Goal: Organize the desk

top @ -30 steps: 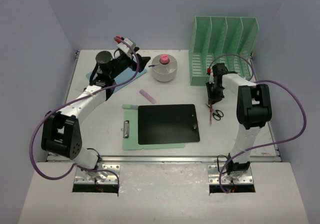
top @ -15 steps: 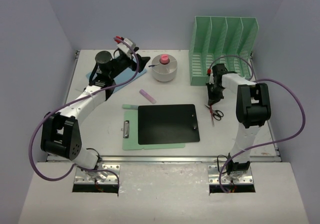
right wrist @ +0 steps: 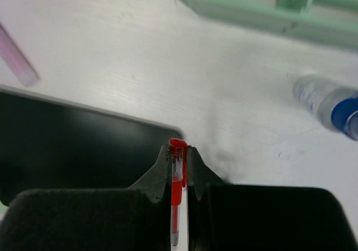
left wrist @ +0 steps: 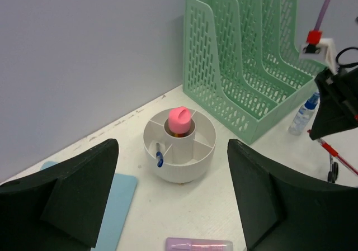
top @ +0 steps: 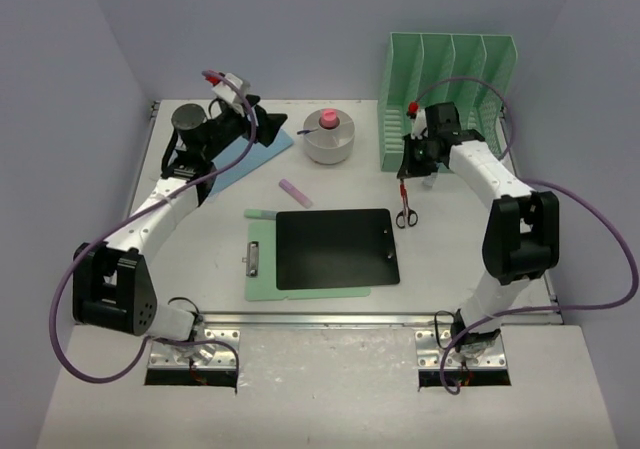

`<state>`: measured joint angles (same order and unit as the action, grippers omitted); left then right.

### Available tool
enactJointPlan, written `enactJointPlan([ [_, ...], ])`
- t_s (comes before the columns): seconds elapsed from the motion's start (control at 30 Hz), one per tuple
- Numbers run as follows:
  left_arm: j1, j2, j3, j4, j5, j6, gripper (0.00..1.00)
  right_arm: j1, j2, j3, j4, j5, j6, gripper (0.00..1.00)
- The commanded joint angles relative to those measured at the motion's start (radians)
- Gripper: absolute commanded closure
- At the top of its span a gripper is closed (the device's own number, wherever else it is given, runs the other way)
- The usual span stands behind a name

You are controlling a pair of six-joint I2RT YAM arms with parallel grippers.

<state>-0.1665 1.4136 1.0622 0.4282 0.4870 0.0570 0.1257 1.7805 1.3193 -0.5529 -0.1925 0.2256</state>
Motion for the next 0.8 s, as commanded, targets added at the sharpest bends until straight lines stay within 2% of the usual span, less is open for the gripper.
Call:
enactJointPlan([
  [0.0, 0.041, -0.054, -0.014, -0.012, 0.015, -0.103, 0.22, 0.022, -0.058, 0.099, 0.102, -0.009, -0.006, 0.99],
  [0.1, 0.062, -0.085, -0.033, -0.016, 0.016, -0.154, 0.11, 0.038, -0.079, 0.121, 0.146, -0.013, -0.017, 0.99],
  [0.17, 0.084, -0.097, -0.044, -0.019, 0.009, -0.192, 0.01, 0.058, -0.108, 0.117, 0.221, -0.018, -0.019, 0.99],
  [0.23, 0.110, -0.116, -0.050, -0.025, 0.005, -0.238, 0.00, 0.090, -0.127, 0.110, 0.290, -0.028, -0.022, 0.99],
  [0.33, 0.143, -0.137, -0.056, -0.049, 0.001, -0.285, 0.00, 0.147, -0.148, 0.098, 0.494, -0.003, -0.034, 0.99],
  [0.37, 0.157, -0.148, -0.062, -0.058, 0.008, -0.302, 0.00, 0.179, -0.147, 0.087, 0.625, 0.039, -0.046, 0.99],
  [0.4, 0.162, -0.157, -0.068, -0.059, 0.012, -0.302, 0.00, 0.180, -0.139, 0.089, 0.687, 0.039, -0.055, 0.99],
  [0.57, 0.177, -0.212, -0.129, -0.065, 0.021, -0.313, 0.00, 0.275, -0.004, 0.263, 0.826, 0.215, -0.062, 0.99],
  [0.73, 0.200, -0.260, -0.172, -0.062, 0.018, -0.290, 0.00, 0.368, 0.074, 0.242, 1.074, 0.329, -0.112, 0.99],
  [0.77, 0.203, -0.262, -0.183, -0.060, 0.021, -0.292, 0.00, 0.382, 0.080, 0.200, 1.201, 0.355, -0.147, 0.99],
])
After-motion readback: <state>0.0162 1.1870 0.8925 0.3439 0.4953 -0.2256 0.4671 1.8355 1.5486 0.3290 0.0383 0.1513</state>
